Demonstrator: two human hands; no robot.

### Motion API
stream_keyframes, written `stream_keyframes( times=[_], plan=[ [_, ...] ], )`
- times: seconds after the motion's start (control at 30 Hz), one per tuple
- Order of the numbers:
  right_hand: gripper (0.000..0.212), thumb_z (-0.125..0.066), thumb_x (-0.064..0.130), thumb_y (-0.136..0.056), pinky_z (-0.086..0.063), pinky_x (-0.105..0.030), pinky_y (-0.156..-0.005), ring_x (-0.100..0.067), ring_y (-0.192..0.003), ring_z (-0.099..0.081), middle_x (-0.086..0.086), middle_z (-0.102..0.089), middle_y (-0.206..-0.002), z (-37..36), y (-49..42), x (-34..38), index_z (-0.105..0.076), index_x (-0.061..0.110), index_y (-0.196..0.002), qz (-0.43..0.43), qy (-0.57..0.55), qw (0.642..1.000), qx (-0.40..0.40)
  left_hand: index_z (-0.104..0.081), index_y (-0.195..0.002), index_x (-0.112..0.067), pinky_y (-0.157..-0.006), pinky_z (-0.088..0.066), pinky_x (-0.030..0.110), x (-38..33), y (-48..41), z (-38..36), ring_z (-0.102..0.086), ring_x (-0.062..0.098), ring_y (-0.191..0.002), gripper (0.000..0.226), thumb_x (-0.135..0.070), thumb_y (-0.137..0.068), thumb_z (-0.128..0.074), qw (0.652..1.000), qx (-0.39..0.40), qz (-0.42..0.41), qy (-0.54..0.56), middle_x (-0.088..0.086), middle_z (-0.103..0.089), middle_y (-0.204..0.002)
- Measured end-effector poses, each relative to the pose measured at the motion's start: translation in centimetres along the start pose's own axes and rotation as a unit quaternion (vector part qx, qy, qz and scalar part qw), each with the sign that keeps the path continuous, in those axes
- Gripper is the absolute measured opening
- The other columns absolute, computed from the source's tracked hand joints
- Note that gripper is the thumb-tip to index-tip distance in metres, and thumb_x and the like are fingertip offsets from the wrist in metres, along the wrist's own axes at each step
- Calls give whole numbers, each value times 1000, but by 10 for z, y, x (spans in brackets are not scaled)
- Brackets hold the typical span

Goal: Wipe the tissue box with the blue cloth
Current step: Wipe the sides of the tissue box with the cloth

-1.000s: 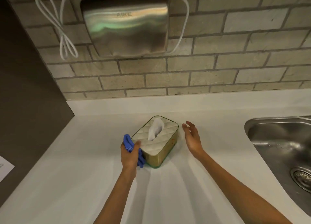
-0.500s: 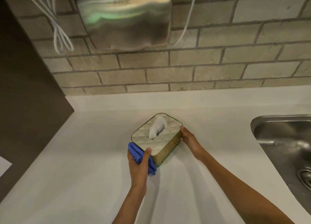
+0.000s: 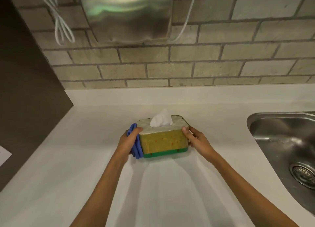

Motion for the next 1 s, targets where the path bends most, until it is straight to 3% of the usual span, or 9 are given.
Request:
stream_keyframes(
  times=[0.13,0.27,0.37,0.5,0.6,0.67,0.8,0.9,1.0],
  plan=[
    [77,-37,75,-73,-55,-38,-86,-18,-73,-68,2,-67,-94,12,7,7,-50,27,-132,-13,50,998,-45,-58,-93,-12,-72,-47,34,-9,-6,1,-60,22,-80,40,-49,-78,-62,994,52,72,-64,11,-65,-88],
    [79,-42,74,-73,-60,-32,-73,-18,-61,-72,-5,-68,-113,19,9,14,-55,19,-128,-44,74,995,-49,-58,-86,-11,-77,-48,35,-16,-15,3,-59,21,-80,42,-52,-76,-63,986,84,105,-95,9,-64,-87],
    [80,-47,74,-70,-60,-29,-62,-18,-56,-71,-6,-67,-111,21,6,13,-56,15,-124,-63,56,995,-54,-58,-82,-11,-66,-49,32,-23,-21,3,-59,20,-75,44,-54,-75,-62,980,99,119,-126,9,-64,-81],
    [83,-46,78,-62,-57,-36,-68,-24,-77,-67,-7,-60,-107,17,-4,7,-50,15,-116,-91,8,996,-24,-57,-81,-10,-59,-46,30,-31,-28,2,-58,20,-73,47,-56,-74,-61,976,95,125,-152,10,-63,-80],
    [87,-45,77,-55,-45,-37,-93,-22,-107,-55,-7,-54,-120,10,-17,2,-40,17,-118,-64,-54,996,7,-57,-79,-10,-57,-47,29,-36,-31,0,-59,20,-72,47,-56,-74,-61,973,95,127,-166,10,-64,-79],
    [87,-48,71,-62,-41,-36,-101,-18,-112,-53,-3,-52,-120,4,-26,-1,-34,15,-126,-49,-119,991,26,-56,-79,-10,-56,-46,30,-38,-31,-2,-58,20,-71,47,-58,-75,-59,974,89,124,-167,10,-63,-79],
    [103,-49,80,-56,-49,-31,-89,-14,-107,-58,0,-54,-116,-8,-34,-2,-30,18,-136,-40,-189,980,46,-54,-81,-13,-64,-45,32,-35,-29,-8,-56,19,-72,48,-61,-81,-50,982,62,92,-150,7,-60,-81],
    [121,-51,89,-39,-46,-42,-100,-24,-116,-57,-9,-55,-129,-14,-36,-5,-37,18,-135,-41,-194,978,63,-56,-88,-15,-75,-45,34,-32,-26,-11,-57,20,-73,42,-55,-87,-45,992,22,30,-121,8,-61,-83],
    [112,-47,89,-45,-49,-39,-94,-24,-116,-57,-7,-58,-127,-17,-34,-3,-42,21,-134,-48,-187,977,91,-58,-111,-15,-95,-47,42,-29,-21,-13,-60,29,-101,41,-47,-91,-42,997,-28,-51,-58,13,-63,-110]
  ],
)
Point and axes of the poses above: each hand's wrist, its own y-axis away from the middle knuckle, its own z-axis out of the back of the hand, x = y × z, the point moved 5 cm from there along -y, towards the middle knuckle
